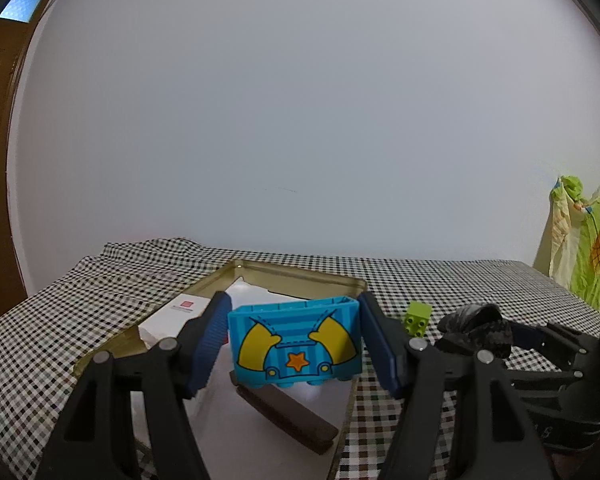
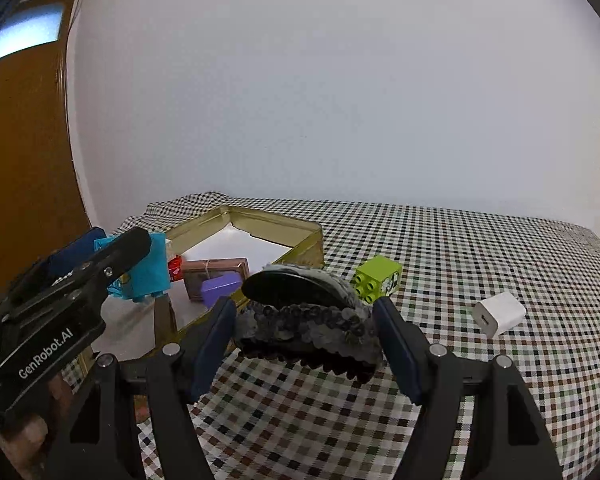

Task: Organize rigid objects
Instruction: 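Carry the blue Lego brick toward the tray with the left tool while the right tool carries the speckled pouch, then lower the blue brick and speckled pouch into the tray and open both tools, then move the right tool to the lime-green Lego block and grasp it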

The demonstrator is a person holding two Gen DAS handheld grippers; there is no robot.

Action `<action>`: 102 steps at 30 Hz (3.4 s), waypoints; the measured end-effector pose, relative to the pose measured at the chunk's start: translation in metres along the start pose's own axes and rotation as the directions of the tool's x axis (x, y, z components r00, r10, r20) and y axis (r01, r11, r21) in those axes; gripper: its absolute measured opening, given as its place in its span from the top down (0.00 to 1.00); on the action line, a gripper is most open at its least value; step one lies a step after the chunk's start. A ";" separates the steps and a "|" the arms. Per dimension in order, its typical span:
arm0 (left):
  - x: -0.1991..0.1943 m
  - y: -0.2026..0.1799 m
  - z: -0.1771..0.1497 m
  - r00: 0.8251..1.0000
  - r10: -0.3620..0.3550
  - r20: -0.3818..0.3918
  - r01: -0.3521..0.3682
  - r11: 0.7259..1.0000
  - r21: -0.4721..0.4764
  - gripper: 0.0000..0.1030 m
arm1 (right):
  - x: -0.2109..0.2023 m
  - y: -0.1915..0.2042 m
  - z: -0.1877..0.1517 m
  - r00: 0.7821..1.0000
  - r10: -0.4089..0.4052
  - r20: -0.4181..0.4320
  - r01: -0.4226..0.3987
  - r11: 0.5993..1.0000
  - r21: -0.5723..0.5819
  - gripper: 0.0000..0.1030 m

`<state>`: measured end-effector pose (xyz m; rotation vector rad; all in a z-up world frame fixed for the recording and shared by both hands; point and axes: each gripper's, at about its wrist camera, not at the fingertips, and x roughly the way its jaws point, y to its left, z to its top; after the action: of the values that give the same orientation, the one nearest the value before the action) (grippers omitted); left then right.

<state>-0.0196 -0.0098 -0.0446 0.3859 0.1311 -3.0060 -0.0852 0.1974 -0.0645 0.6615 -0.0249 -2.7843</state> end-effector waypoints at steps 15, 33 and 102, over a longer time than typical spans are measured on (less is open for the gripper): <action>-0.002 0.014 0.000 1.000 0.024 -0.001 -0.024 0.999 -0.022 0.37 | 0.013 0.017 0.003 0.999 0.036 -0.023 -0.037 0.999 -0.022 0.29; 0.000 0.049 0.006 0.996 0.079 -0.040 -0.081 0.996 -0.029 0.37 | 0.025 0.023 0.010 0.995 0.094 -0.037 -0.095 0.995 -0.029 0.29; 0.078 -0.024 0.052 0.944 0.072 -0.323 -0.069 0.997 0.020 0.00 | 0.069 -0.075 0.043 0.976 -0.001 -0.216 0.015 0.998 0.062 0.22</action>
<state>-0.1098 0.0012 -0.0130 0.8644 0.1284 -2.8482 -0.1835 0.2489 -0.0622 0.9783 -0.0671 -2.7128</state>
